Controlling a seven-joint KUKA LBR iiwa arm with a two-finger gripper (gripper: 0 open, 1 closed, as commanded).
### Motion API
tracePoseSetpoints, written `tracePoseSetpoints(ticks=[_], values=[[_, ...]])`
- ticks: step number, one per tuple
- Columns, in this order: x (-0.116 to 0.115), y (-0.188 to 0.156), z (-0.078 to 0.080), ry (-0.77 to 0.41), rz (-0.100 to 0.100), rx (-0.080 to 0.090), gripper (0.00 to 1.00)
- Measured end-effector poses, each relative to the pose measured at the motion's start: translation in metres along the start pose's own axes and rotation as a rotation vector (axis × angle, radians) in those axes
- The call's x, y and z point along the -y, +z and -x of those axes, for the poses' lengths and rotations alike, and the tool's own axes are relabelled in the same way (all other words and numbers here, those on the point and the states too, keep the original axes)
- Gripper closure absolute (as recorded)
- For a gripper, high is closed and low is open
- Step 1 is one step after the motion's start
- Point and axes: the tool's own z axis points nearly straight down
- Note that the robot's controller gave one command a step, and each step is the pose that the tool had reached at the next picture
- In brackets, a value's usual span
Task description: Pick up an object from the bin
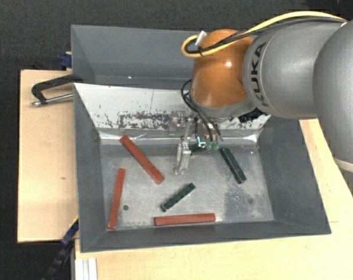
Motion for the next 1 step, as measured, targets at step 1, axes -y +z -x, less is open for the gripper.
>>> tracePoseSetpoints(ticks=[1], values=[[0.0003,-0.0051,0.0019,0.001,0.001,0.008,0.00]])
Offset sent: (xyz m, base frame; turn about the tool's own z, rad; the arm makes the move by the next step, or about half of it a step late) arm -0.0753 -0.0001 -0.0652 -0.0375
